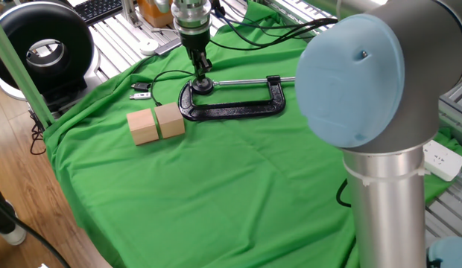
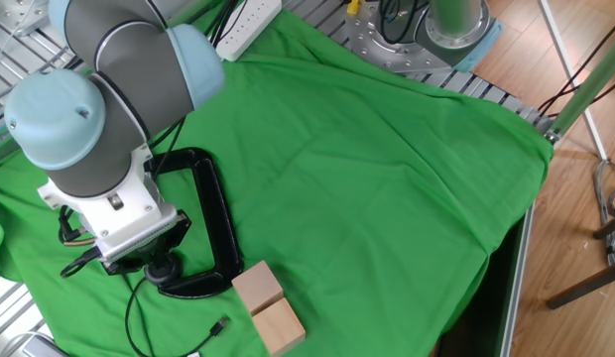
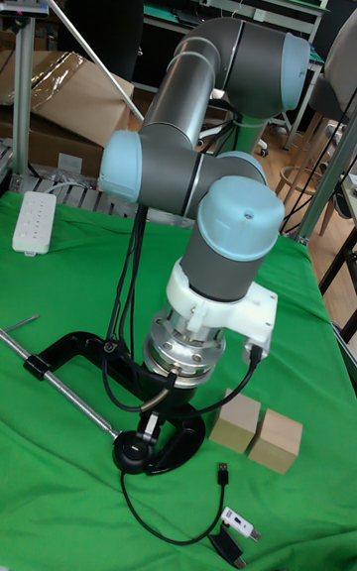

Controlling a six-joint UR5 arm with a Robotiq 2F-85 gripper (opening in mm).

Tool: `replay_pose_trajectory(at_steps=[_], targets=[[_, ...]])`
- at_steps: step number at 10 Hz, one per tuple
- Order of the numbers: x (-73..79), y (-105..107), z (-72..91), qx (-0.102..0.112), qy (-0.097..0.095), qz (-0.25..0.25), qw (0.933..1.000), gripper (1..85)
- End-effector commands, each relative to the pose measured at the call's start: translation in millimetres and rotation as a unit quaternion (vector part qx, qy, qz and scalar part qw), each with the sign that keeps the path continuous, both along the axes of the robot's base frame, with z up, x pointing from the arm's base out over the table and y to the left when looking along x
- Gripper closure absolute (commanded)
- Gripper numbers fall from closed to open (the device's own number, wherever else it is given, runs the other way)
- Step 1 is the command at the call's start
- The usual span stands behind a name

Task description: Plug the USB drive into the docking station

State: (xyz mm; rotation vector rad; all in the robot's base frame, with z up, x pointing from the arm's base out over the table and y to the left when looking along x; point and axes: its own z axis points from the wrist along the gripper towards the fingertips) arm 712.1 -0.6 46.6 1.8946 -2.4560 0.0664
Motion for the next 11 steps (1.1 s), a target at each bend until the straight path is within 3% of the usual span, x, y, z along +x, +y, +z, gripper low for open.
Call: replay_pose_trajectory(at_steps=[1, 11], targets=[[3.0, -0.9, -1.8, 0.002, -0.001, -0.009, 1.0, 84.0], [2.2, -1.6, -6.6, 0.001, 0.006, -0.013, 0.9999, 84.0]])
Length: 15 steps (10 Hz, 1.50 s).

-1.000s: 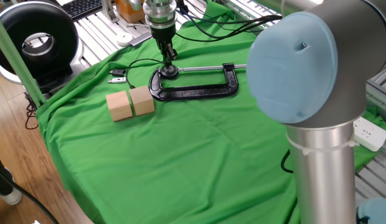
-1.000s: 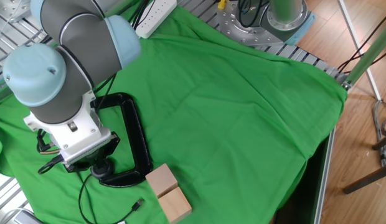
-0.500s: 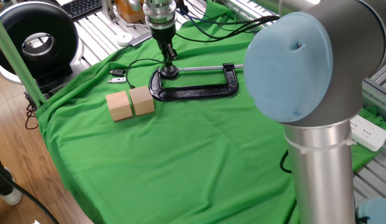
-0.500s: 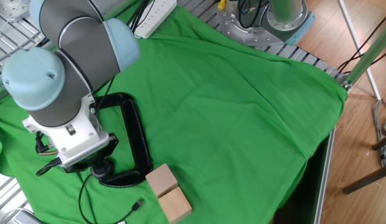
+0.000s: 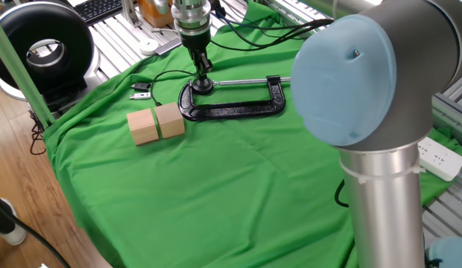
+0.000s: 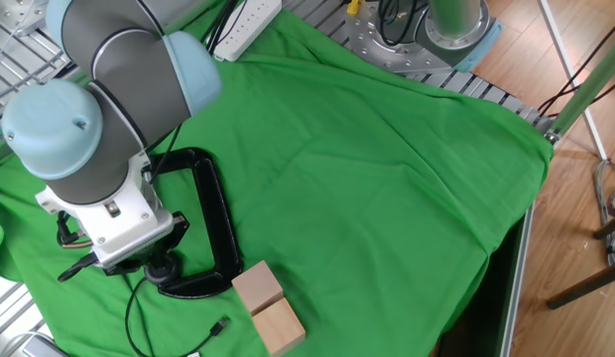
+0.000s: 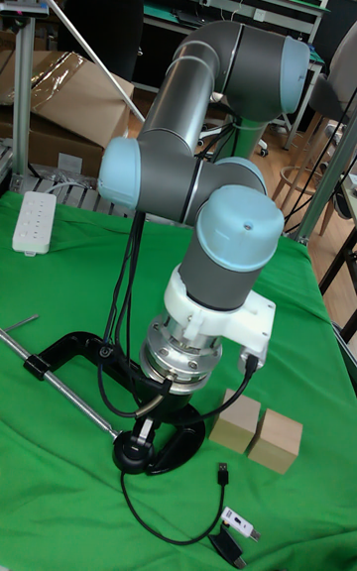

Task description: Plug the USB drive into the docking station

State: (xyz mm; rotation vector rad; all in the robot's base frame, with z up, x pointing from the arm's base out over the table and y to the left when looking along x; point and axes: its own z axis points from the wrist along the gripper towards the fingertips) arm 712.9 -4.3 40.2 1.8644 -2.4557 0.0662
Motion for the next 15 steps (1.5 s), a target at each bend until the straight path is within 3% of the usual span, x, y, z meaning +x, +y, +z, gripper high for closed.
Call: replay_pose_trajectory(at_steps=[1, 15], targets=[[2.2, 1.8, -0.8, 0.006, -0.002, -0.007, 1.0, 84.0], [0.2, -2.0, -11.1, 0.012, 0.002, -0.004, 0.9999, 84.0]])
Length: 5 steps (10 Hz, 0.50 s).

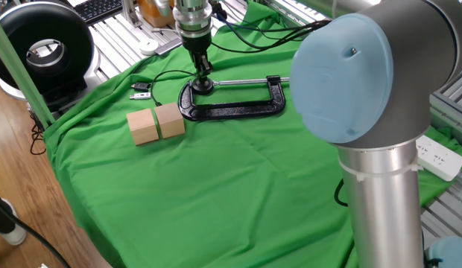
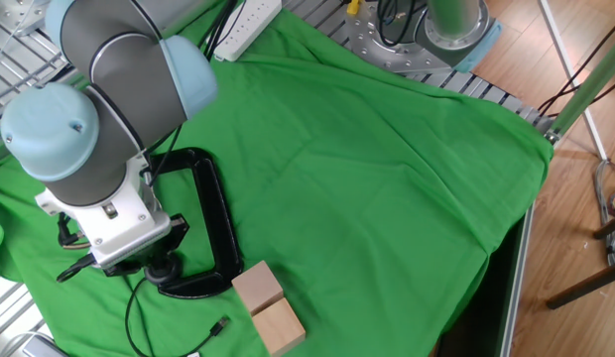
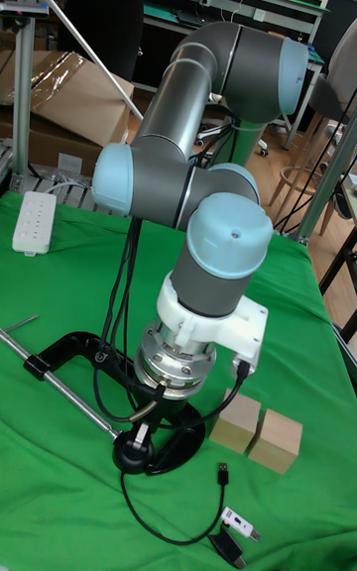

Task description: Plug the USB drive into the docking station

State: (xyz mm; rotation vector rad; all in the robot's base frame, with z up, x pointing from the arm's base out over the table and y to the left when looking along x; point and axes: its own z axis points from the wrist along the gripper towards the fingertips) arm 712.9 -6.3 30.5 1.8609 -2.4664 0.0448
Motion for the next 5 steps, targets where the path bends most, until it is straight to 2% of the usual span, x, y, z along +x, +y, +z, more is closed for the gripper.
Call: replay_pose_trajectory(at_steps=[1, 5], targets=[[0.6, 1.2, -2.2, 0.007, 0.0, -0.002, 1.0, 84.0], [0.7, 1.4, -3.1, 0.007, 0.001, -0.001, 1.0, 84.0]])
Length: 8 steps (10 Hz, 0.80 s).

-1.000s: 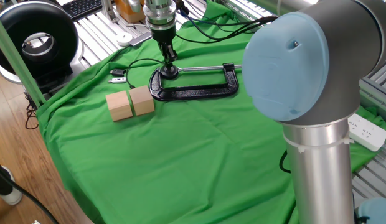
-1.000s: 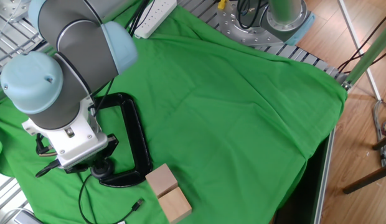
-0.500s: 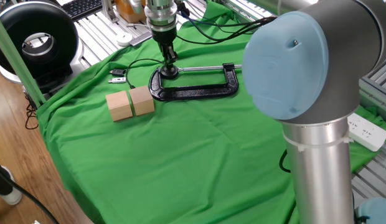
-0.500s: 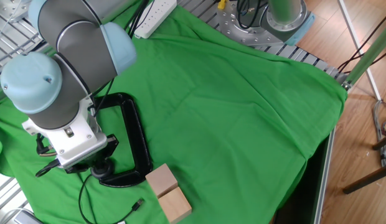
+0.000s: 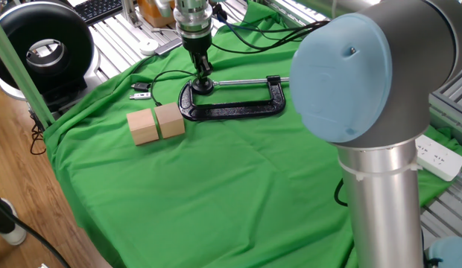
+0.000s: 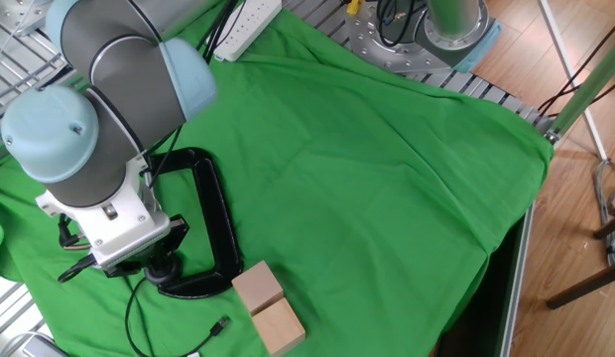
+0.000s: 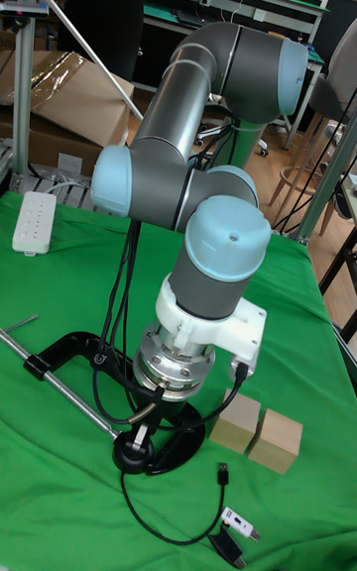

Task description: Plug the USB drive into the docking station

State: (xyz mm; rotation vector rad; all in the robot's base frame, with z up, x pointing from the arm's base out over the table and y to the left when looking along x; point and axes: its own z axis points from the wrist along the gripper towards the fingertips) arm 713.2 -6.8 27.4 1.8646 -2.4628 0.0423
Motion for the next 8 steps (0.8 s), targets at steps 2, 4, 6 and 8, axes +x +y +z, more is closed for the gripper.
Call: replay_pose_trajectory(at_steps=[2, 4, 6, 8], targets=[[0.4, 1.7, 0.2, 0.005, 0.0, -0.001, 1.0, 84.0], [0.3, 1.0, 0.8, 0.004, 0.0, -0.002, 1.0, 84.0], [0.9, -0.4, 1.1, 0.001, -0.001, -0.001, 1.0, 84.0], [0.6, 2.3, 1.6, -0.001, 0.001, -0.006, 1.0, 84.0]])
